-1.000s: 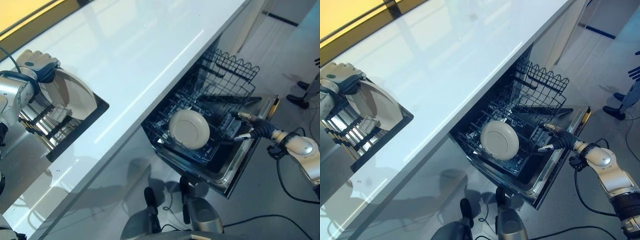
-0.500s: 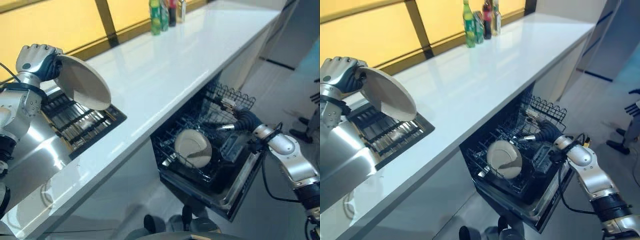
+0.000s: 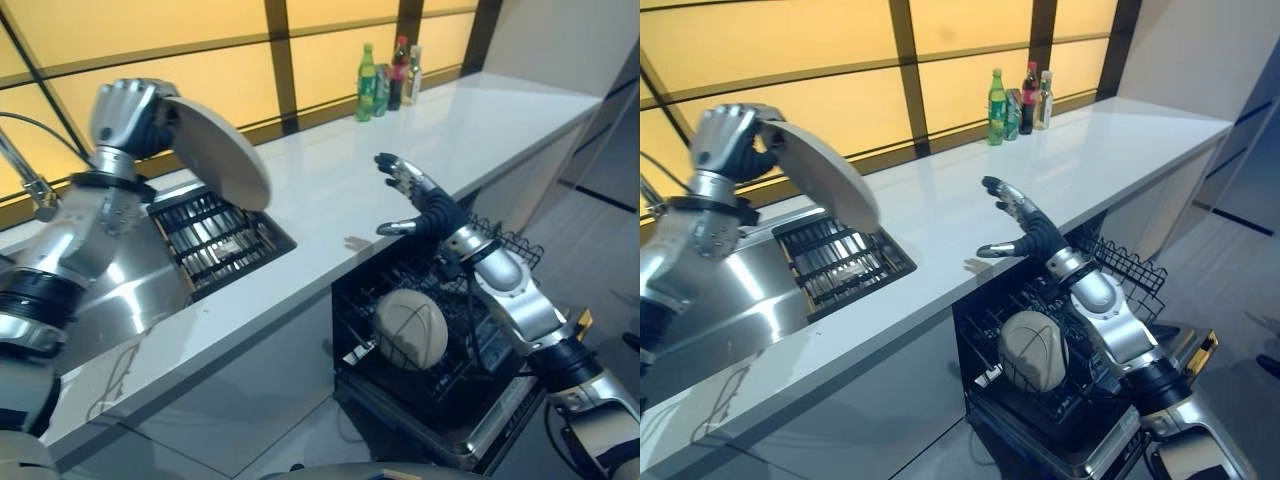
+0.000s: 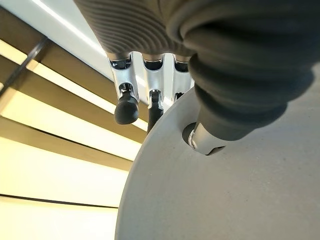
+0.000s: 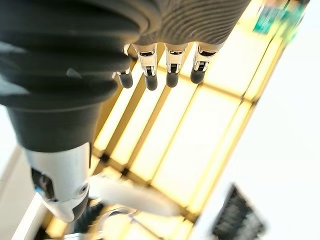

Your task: Pick up plates and place into dishwasher.

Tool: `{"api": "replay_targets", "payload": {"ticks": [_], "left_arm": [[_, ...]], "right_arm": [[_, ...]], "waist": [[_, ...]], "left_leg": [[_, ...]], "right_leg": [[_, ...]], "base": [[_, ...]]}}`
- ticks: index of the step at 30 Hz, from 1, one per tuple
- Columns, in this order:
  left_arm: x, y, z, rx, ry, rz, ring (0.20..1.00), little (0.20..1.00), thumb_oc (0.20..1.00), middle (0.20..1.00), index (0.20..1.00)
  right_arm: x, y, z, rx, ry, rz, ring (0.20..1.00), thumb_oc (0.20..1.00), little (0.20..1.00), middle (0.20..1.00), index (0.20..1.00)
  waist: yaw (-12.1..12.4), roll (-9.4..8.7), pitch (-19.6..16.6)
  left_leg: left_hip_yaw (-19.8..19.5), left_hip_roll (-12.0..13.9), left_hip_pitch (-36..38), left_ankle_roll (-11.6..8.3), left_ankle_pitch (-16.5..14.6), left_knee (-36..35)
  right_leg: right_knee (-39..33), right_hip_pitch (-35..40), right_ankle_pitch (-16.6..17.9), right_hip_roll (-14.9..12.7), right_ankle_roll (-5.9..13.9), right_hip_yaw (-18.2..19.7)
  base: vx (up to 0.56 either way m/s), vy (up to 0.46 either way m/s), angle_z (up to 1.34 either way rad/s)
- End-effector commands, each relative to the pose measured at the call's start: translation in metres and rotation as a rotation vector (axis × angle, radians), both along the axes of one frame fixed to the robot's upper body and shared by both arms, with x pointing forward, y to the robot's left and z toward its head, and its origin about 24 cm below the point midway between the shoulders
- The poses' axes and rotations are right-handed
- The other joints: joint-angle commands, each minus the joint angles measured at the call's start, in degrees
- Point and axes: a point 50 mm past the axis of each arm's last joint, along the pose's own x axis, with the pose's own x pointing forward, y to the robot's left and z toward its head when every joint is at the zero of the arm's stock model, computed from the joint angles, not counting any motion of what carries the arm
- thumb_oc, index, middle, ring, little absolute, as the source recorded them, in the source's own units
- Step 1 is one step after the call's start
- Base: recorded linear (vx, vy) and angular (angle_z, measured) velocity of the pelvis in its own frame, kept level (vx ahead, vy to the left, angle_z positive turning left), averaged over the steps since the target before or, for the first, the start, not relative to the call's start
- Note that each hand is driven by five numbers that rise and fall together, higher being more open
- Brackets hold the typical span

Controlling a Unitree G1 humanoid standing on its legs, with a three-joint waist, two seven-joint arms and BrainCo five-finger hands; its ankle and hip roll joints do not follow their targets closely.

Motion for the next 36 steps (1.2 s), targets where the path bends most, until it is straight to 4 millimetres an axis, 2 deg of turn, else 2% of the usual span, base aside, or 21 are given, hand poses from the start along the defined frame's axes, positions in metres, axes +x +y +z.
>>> {"api": "replay_targets", "payload": {"ticks": [1, 6, 10, 15, 21, 25, 29, 30, 31, 32, 33, 36], "left_arm": [[0.002, -0.021, 0.036, -0.106, -0.164, -0.087, 0.2, 0.2, 0.2, 0.2, 0.2], [0.006, -0.053, 0.023, -0.152, -0.157, -0.178, 0.2, 0.2, 0.2, 0.2, 0.2], [0.008, -0.068, 0.016, -0.185, -0.158, -0.211, 0.2, 0.2, 0.2, 0.2, 0.2], [0.007, -0.081, 0.004, -0.235, -0.148, -0.251, 0.2, 0.2, 0.2, 0.2, 0.2], [0.004, -0.092, -0.014, -0.352, -0.102, -0.292, 0.2, 0.2, 0.2, 0.2, 0.2], [-0.001, -0.101, -0.033, -0.449, -0.064, -0.326, 0.2, 0.2, 0.2, 0.2, 0.2], [-0.007, -0.111, -0.039, -0.476, -0.036, -0.372, 0.2, 0.2, 0.2, 0.2, 0.2], [-0.009, -0.114, -0.04, -0.477, -0.027, -0.387, 0.2, 0.2, 0.2, 0.2, 0.2], [-0.01, -0.116, -0.041, -0.475, -0.023, -0.393, 0.2, 0.2, 0.2, 0.2, 0.2], [-0.011, -0.119, -0.042, -0.476, -0.012, -0.403, 0.2, 0.2, 0.2, 0.2, 0.2], [-0.012, -0.121, -0.043, -0.477, -0.004, -0.41, 0.2, 0.2, 0.2, 0.2, 0.2], [-0.014, -0.124, -0.046, -0.475, 0.013, -0.427, 0.2, 0.2, 0.2, 0.2, 0.2]], "right_arm": [[0.007, 0.024, 0.041, 0.093, -0.107, 0.072, 1.0, 1.0, 1.0, 1.0, 1.0], [0.01, 0.049, 0.031, 0.195, -0.006, 0.125, 1.0, 1.0, 1.0, 1.0, 1.0], [0.01, 0.064, 0.027, 0.284, 0.074, 0.183, 1.0, 1.0, 1.0, 1.0, 1.0], [0.008, 0.078, 0.029, 0.301, 0.069, 0.179, 1.0, 1.0, 1.0, 1.0, 1.0], [0.01, 0.083, 0.034, 0.249, -0.004, 0.081, 1.0, 1.0, 1.0, 1.0, 1.0], [0.017, 0.079, 0.041, 0.182, -0.072, -0.04, 1.0, 1.0, 1.0, 1.0, 1.0], [0.022, 0.07, 0.048, 0.118, -0.163, -0.159, 1.0, 1.0, 1.0, 1.0, 1.0], [0.023, 0.065, 0.052, 0.129, -0.188, -0.197, 0.818, 0.818, 0.818, 0.818, 0.818], [0.024, 0.062, 0.054, 0.132, -0.203, -0.215, 0.598, 0.598, 0.598, 0.598, 0.598], [0.024, 0.058, 0.059, 0.133, -0.245, -0.25, 0.263, 0.263, 0.263, 0.263, 0.263], [0.024, 0.056, 0.061, 0.129, -0.277, -0.27, 0.2, 0.2, 0.2, 0.2, 0.2], [0.024, 0.051, 0.067, 0.083, -0.357, -0.319, 0.2, 0.2, 0.2, 0.2, 0.2]], "waist": [[1.5, 1.1, 0.4], [2.2, 0.58, 0.1], [2.5, 0.22, 0.2], [3.2, -0.11, 0.2], [3.9, -0.53, 0.2], [4.7, -1.11, 0.6], [5.1, -1.44, 0.9], [5.2, -1.57, 0.9], [5.2, -1.61, 1.0], [5.2, -1.69, 1.1], [5.3, -1.72, 1.2], [5.4, -1.82, 1.4]], "left_leg": [[-1.3, 0.1, 1.2, -0.97, -8.9, 0.9], [-2.0, 0.1, 1.4, -0.89, -9.0, 1.0], [-2.1, 0.3, 1.5, -0.87, -9.0, 1.0], [-2.5, 0.3, 1.5, -0.84, -9.0, 1.1], [-3.2, 0.3, 1.6, -0.67, -9.0, 1.1], [-3.8, 0.3, 1.7, -0.63, -9.1, 1.1], [-4.0, 0.3, 1.8, -0.56, -9.2, 1.1], [-4.1, 0.3, 1.8, -0.49, -9.2, 1.1], [-4.1, 0.3, 1.9, -0.47, -9.2, 1.1], [-4.1, 0.3, 1.9, -0.43, -9.3, 1.1], [-4.2, 0.3, 2.0, -0.41, -9.4, 1.1], [-4.3, 0.2, 2.1, -0.28, -9.5, 1.1]], "right_leg": [[1.0, 2.8, -8.3, -4.6, 7.23, -1.6], [1.0, 3.3, -8.7, -4.4, 6.8, -2.0], [1.0, 3.4, -8.8, -4.4, 6.62, -2.2], [1.0, 3.6, -8.9, -4.3, 6.4, -2.6], [0.9, 4.0, -9.0, -4.2, 6.15, -2.8], [0.9, 4.2, -9.0, -4.1, 6.05, -3.0], [0.9, 4.4, -9.0, -4.1, 6.01, -3.2], [0.9, 4.4, -9.0, -4.0, 5.99, -3.2], [0.9, 4.4, -9.0, -4.0, 5.98, -3.2], [0.9, 4.5, -9.0, -4.0, 5.98, -3.2], [0.9, 4.5, -9.0, -4.0, 5.99, -3.2], [0.8, 4.6, -9.1, -4.0, 6.03, -3.0]], "base": [[0.01, -0.033, 0.13], [0.02, -0.028, 0.02], [0.01, -0.023, 0.04], [0.0, -0.024, 0.07], [0.0, -0.006, 0.02], [0.0, 0.0, 0.0], [0.0, -0.004, 0.01], [0.0, -0.016, 0.03], [0.0, -0.022, 0.04], [0.0, 0.0, 0.0], [0.0, -0.017, 0.03], [0.0, -0.008, 0.03]]}}
